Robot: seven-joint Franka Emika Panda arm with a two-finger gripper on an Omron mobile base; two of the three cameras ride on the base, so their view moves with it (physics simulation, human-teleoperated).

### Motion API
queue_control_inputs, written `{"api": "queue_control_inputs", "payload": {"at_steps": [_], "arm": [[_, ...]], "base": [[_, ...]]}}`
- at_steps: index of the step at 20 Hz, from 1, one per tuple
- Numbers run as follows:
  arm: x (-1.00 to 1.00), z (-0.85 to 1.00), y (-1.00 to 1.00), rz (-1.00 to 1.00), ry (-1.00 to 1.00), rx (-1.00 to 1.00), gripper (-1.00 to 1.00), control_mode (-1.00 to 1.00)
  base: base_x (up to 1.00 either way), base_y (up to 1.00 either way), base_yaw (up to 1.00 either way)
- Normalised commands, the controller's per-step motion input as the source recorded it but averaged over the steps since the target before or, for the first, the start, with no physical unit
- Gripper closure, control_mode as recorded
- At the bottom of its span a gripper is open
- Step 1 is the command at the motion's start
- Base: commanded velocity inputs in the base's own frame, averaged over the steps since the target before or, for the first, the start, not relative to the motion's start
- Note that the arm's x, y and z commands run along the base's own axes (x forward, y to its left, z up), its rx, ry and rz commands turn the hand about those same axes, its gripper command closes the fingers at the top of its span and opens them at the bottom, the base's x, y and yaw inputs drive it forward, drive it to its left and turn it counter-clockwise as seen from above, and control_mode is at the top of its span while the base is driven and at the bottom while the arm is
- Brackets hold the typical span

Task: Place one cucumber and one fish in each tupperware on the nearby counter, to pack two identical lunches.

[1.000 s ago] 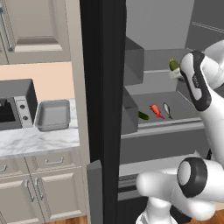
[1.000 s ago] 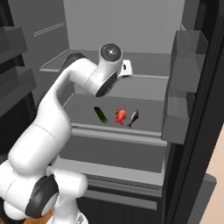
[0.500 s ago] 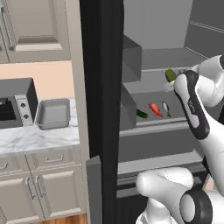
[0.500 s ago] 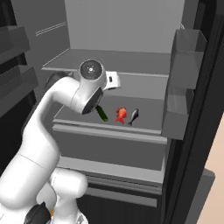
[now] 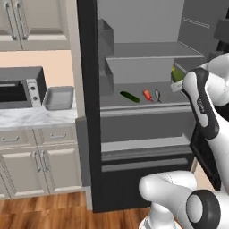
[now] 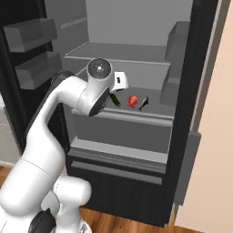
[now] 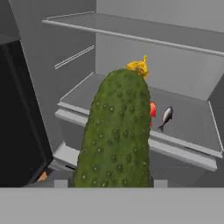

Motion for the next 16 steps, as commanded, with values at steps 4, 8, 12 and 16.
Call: {"api": "queue_control_inputs", "payload": {"at_steps": [4, 8, 12, 16], "arm": [[0.00, 0.00, 0.00, 0.00, 0.00, 0.00, 1.00, 1.00], [0.00, 0.00, 0.00, 0.00, 0.00, 0.00, 1.00, 1.00], [0.00, 0.00, 0.00, 0.00, 0.00, 0.00, 1.00, 1.00], [0.00, 0.00, 0.00, 0.00, 0.00, 0.00, 1.00, 1.00]], "base": [[-0.50, -0.03, 0.34], [-0.44, -0.05, 0.35], [-0.47, 0.00, 0.41], [-0.48, 0.00, 0.48]]}}
